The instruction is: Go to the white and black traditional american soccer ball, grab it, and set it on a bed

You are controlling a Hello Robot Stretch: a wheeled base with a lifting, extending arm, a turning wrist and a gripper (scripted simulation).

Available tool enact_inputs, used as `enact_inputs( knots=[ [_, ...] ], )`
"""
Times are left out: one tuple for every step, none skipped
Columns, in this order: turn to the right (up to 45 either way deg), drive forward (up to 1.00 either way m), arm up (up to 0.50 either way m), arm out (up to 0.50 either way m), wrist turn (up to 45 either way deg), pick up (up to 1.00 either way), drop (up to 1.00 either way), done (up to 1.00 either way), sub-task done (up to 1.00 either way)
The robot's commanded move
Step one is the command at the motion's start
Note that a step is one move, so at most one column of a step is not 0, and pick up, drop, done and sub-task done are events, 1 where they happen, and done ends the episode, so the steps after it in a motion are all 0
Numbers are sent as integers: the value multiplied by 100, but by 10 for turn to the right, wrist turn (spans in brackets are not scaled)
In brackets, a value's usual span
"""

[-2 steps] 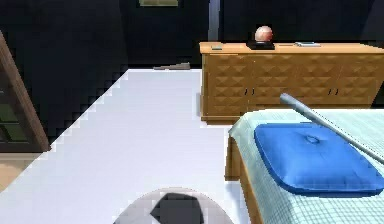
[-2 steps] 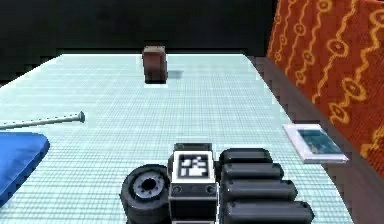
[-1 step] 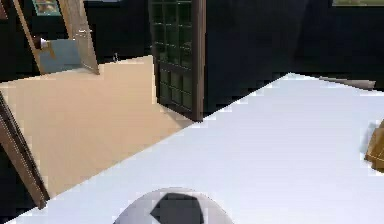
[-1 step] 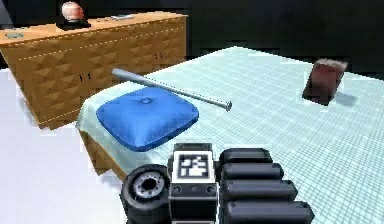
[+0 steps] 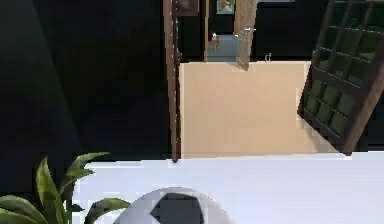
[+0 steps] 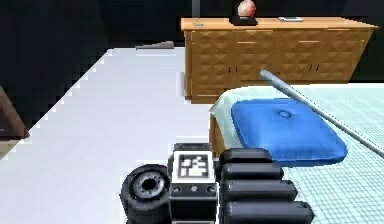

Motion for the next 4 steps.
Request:
enact_inputs(
  knots=[
    [450, 0, 0, 0, 0, 0, 0, 0, 0],
    [450, 0, 0, 0, 0, 0, 0, 0, 0],
    [450, 0, 0, 0, 0, 0, 0, 0, 0],
    [240, 0, 0, 0, 0, 0, 0, 0, 0]
  ],
)
